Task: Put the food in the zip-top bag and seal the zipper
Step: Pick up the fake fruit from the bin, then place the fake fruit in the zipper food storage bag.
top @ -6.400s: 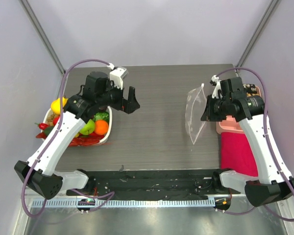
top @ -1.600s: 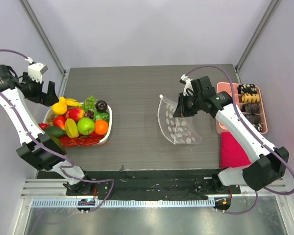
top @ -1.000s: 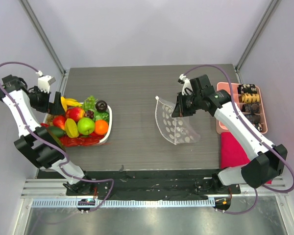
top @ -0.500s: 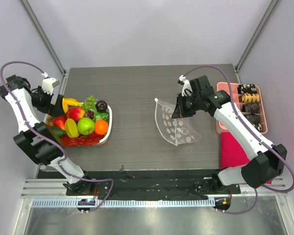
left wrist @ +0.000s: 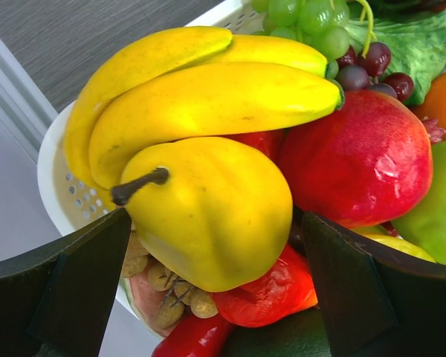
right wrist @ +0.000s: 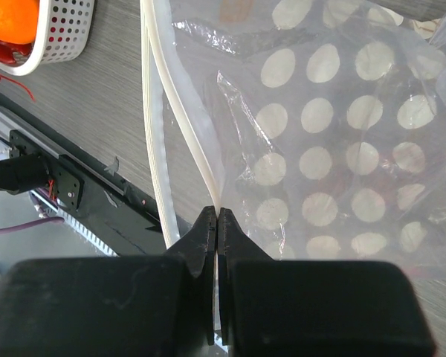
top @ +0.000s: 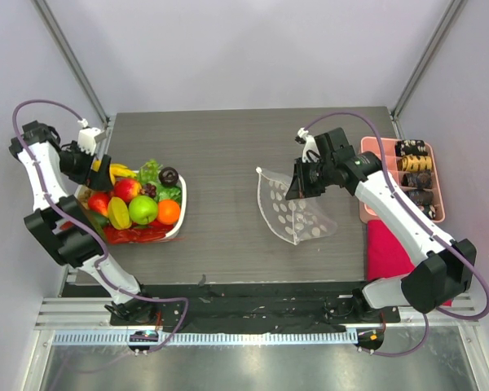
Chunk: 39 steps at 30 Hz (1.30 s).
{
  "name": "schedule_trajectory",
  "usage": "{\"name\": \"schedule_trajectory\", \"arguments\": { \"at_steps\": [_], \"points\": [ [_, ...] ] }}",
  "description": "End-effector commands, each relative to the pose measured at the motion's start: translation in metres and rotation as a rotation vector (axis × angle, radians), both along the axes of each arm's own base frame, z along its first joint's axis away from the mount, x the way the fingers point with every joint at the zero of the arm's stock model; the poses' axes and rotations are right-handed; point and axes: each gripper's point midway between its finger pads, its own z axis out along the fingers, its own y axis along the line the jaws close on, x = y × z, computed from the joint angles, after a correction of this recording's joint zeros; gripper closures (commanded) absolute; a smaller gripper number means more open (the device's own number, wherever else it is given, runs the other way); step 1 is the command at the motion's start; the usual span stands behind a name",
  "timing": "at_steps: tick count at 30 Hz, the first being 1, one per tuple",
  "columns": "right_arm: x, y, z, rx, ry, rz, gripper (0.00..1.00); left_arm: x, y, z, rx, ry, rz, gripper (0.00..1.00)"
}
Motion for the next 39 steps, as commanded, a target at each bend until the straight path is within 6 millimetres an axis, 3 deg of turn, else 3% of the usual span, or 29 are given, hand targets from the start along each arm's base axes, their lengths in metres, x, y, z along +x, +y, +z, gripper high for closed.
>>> {"name": "schedule_trajectory", "arguments": {
  "at_steps": [1,6,12,16,18,22,25,26,28,29,30,32,33,35,36,39],
  "points": [
    [-0.003,0.0,0.01,0.028,-0.03,0.006,0.99,0.015,0.007,0.012,0.015,-0.054,0.023,0.02],
    [-0.002,0.0,0.01,0.025,-0.034,0.006,0.99,0.015,0.006,0.011,0.006,-0.046,0.027,0.09],
    [-0.002,-0.002,0.011,0.022,-0.042,-0.002,0.99,0.007,0.007,0.023,0.002,-0.035,0.055,0.29],
    [-0.002,-0.005,0.01,0.005,-0.05,-0.006,0.99,-0.001,0.006,0.047,-0.003,-0.082,0.081,0.41],
    [-0.003,-0.005,0.008,0.004,-0.039,-0.011,0.99,-0.003,0.005,0.059,0.005,-0.105,0.084,0.42],
    [-0.004,-0.002,0.007,0.03,-0.008,-0.026,0.99,-0.005,-0.017,0.104,-0.046,-0.2,0.086,0.48],
    [-0.006,0.007,0.011,0.085,0.027,-0.037,0.99,-0.005,-0.056,0.144,-0.115,-0.282,0.053,0.48],
    [-0.005,0.011,0.011,0.102,0.046,-0.044,0.99,-0.007,-0.086,0.157,-0.152,-0.295,0.022,0.48],
    [-0.001,0.02,0.02,0.156,0.055,-0.048,0.99,-0.005,-0.116,0.168,-0.186,-0.318,-0.02,0.48],
    [0.001,0.026,0.023,0.189,0.089,-0.076,0.99,-0.006,-0.151,0.171,-0.21,-0.314,-0.101,0.48],
    [0.002,0.031,0.031,0.227,0.096,-0.076,0.99,-0.007,-0.17,0.184,-0.249,-0.344,-0.105,0.48],
    [0.008,0.043,0.043,0.31,0.132,-0.117,0.99,-0.009,-0.205,0.186,-0.312,-0.338,-0.154,0.48],
    [0.01,0.048,0.047,0.346,0.152,-0.133,0.99,-0.02,-0.241,0.195,-0.375,-0.33,-0.208,0.48],
    [0.014,0.056,0.057,0.415,0.168,-0.144,0.99,-0.02,-0.275,0.198,-0.415,-0.346,-0.271,0.47],
    [0.017,0.06,0.056,0.449,0.214,-0.187,0.99,-0.033,-0.309,0.197,-0.436,-0.319,-0.352,0.47],
    [0.013,0.067,0.057,0.514,0.292,-0.214,0.99,-0.05,-0.349,0.19,-0.428,-0.286,-0.455,0.46]
  ]
}}
